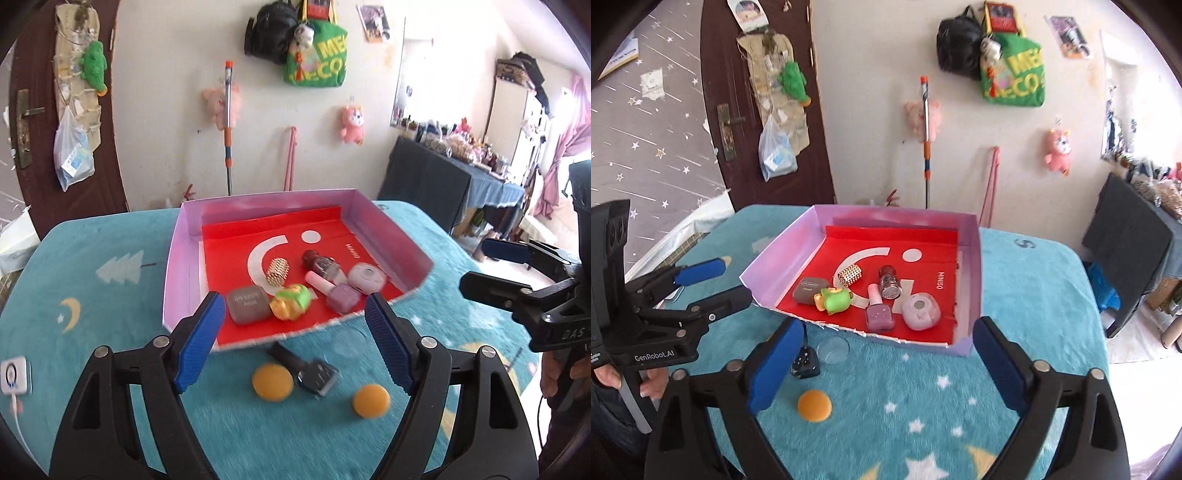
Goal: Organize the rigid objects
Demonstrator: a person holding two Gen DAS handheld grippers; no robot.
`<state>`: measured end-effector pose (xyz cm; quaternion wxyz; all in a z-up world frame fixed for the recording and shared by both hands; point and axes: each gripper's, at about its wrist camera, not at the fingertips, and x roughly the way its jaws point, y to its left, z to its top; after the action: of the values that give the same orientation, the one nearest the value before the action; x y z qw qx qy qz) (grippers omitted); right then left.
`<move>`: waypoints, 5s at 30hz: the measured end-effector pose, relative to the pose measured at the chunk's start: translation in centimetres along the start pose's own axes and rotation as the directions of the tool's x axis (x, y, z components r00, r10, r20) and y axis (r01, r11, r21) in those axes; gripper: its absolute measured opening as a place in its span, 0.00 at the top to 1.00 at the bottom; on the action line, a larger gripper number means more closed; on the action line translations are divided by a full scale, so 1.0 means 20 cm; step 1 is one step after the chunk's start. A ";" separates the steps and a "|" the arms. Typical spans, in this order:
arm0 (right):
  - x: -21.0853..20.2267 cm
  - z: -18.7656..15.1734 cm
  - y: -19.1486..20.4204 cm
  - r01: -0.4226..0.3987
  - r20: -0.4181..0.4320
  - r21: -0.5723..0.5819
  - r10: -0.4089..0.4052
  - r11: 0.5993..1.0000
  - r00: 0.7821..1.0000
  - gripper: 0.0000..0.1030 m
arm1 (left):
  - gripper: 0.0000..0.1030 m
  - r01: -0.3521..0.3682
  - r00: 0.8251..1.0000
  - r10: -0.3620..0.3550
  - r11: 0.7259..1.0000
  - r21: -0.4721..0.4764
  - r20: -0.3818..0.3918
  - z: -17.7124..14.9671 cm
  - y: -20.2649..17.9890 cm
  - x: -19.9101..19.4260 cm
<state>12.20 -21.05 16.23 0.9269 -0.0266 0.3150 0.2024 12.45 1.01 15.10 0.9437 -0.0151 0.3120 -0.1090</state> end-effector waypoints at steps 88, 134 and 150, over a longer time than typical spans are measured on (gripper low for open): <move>0.10 -0.63 0.01 0.211 0.094 0.110 -0.222 0.971 0.971 0.00 | 0.12 -0.114 0.990 0.118 0.992 -0.061 0.077 -0.63 -0.08 0.05; 0.50 -0.47 0.25 0.015 -0.253 -0.063 -0.030 0.998 0.967 0.23 | 0.34 -0.048 0.963 0.058 0.998 0.047 -0.263 -0.36 0.15 0.44; 0.45 -0.47 0.27 -0.053 -0.230 -0.072 0.035 0.996 0.973 0.61 | 0.65 -0.002 0.971 0.007 1.000 0.022 -0.240 -0.36 0.12 0.42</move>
<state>11.06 -14.49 3.82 0.8780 -0.0787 0.4119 0.2308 15.12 1.94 4.13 0.8994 0.0091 0.4227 -0.1113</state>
